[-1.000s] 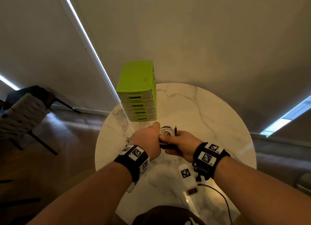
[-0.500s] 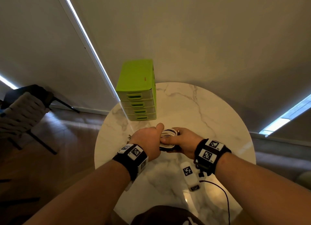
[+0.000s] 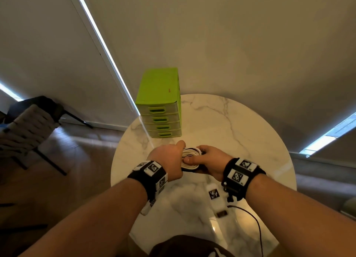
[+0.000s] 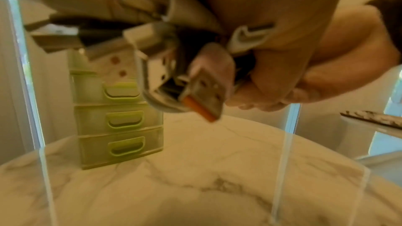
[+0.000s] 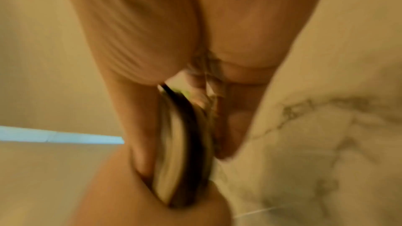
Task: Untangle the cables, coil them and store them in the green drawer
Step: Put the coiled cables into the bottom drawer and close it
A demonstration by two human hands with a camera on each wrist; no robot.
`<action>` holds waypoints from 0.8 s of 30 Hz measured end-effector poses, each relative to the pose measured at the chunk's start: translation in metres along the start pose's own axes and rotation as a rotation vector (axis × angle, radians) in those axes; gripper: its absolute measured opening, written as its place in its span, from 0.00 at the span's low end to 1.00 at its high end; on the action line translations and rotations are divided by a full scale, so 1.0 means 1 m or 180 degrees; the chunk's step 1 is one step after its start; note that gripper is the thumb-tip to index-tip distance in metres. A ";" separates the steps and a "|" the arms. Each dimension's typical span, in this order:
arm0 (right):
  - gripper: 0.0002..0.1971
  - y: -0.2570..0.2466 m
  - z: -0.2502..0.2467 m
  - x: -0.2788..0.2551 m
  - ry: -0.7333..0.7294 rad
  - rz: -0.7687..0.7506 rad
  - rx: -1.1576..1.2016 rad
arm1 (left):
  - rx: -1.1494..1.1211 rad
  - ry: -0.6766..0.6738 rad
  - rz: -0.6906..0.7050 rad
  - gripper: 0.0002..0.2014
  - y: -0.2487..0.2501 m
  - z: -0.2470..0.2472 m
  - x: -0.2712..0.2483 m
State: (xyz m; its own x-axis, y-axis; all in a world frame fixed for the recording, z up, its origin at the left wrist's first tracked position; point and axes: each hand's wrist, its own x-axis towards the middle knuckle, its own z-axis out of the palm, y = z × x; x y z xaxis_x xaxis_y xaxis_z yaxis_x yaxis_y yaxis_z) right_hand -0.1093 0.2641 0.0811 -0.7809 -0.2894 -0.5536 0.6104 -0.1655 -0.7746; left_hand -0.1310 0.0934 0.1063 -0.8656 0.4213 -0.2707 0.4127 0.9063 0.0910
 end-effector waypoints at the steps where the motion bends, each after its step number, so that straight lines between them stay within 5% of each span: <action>1: 0.24 -0.002 0.000 0.001 -0.0042 0.0185 -0.0040 | 0.0085 0.0077 -0.0004 0.24 0.000 0.004 -0.002; 12: 0.17 -0.008 0.029 0.022 0.0170 -0.0336 -0.0063 | -0.0164 0.0371 -0.0200 0.13 -0.030 -0.003 -0.001; 24: 0.19 -0.037 0.072 0.072 0.0962 -0.0685 0.0273 | -0.0021 0.1070 -0.0364 0.13 -0.131 -0.095 0.073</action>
State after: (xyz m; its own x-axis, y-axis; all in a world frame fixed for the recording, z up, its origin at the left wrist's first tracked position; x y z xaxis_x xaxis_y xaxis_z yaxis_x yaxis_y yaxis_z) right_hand -0.1786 0.1814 0.0924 -0.8884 0.0497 -0.4563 0.4272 -0.2742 -0.8616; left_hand -0.2751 0.0087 0.1658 -0.9515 0.3035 0.0510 0.3069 0.9479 0.0850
